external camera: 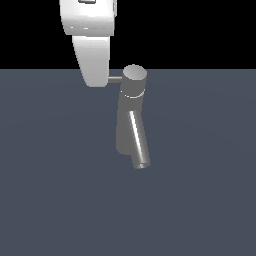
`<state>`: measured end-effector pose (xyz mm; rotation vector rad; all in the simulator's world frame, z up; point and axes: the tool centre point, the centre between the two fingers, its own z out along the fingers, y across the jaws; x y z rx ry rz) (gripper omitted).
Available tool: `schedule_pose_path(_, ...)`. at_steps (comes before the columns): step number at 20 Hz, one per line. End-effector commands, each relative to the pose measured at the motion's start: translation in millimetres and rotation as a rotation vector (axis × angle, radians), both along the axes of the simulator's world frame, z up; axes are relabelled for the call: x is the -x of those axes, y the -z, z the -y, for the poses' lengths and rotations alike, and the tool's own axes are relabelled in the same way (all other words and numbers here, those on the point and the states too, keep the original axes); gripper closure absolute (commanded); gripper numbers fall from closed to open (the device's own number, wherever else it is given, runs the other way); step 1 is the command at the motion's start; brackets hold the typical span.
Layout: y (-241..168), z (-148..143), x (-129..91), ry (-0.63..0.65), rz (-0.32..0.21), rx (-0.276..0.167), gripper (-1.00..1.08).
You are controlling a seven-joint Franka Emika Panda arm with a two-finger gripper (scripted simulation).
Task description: Turn on the faucet by rotating a designated handle.
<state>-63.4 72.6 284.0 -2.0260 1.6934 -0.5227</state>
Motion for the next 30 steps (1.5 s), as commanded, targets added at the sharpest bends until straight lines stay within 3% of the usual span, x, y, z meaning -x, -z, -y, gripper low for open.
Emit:
schedule_pose_path(1,4,0,5,0.000,0.000,0.000,1.08)
schedule_pose_path(22,30,3,44,0.002,0.000,0.001,1.08)
schedule_pose_path(30,30,4,45,-0.010,0.007,0.001,1.08)
